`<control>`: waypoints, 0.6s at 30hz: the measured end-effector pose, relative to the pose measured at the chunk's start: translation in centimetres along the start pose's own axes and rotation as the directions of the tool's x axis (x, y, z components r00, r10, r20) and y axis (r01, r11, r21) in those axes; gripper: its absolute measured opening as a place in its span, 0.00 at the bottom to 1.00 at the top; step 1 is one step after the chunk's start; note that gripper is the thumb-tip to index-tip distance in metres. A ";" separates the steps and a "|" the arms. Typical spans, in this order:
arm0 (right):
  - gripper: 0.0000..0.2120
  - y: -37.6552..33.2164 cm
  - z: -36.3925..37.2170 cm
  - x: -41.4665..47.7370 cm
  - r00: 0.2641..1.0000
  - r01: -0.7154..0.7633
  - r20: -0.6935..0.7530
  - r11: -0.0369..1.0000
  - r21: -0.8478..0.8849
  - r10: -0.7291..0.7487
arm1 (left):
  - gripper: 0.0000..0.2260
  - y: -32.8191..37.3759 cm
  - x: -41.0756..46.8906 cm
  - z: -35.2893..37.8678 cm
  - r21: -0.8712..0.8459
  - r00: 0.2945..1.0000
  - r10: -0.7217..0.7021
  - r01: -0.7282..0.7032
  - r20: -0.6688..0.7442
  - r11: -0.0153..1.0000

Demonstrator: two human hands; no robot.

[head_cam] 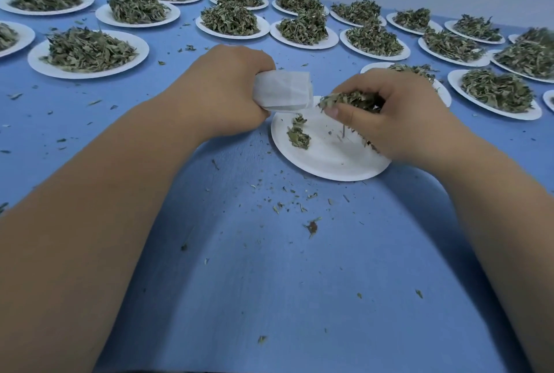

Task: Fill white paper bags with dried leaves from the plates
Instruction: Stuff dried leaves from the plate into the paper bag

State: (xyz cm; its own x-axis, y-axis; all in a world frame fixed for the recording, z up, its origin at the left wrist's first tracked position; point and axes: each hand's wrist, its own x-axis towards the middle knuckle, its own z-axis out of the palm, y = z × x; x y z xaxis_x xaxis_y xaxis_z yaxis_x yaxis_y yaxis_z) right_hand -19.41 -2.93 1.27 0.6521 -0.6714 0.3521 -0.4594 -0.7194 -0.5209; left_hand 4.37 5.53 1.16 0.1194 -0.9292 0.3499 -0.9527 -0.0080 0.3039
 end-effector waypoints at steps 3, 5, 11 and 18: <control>0.04 -0.5 -0.1 0.0 0.999 -0.010 -0.049 0.989 0.147 0.018 | 0.06 0.5 -0.1 0.1 0.020 1.000 0.006 -0.006 0.010 1.000; 0.04 -0.7 0.1 0.0 0.999 -0.004 -0.032 0.984 0.180 0.010 | 0.05 0.8 -0.2 0.1 0.018 1.000 0.008 -0.009 0.019 1.000; 0.06 -1.5 0.4 0.1 1.000 0.011 -0.021 0.989 0.146 -0.008 | 0.07 1.9 -0.4 -0.2 0.029 1.000 0.017 -0.017 0.012 0.999; 0.21 -1.4 0.1 0.0 0.997 -0.048 -0.051 0.993 0.107 0.054 | 0.09 2.3 -0.4 -0.6 0.121 0.999 -0.023 0.019 0.034 0.992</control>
State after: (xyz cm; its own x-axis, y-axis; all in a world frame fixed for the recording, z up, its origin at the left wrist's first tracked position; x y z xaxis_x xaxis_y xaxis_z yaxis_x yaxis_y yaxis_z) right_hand -18.73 -1.89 1.93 0.5948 -0.7173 0.3630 -0.4230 -0.6632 -0.6174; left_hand 2.27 6.15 2.23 0.1316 -0.9407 0.3128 -0.9771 -0.0698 0.2009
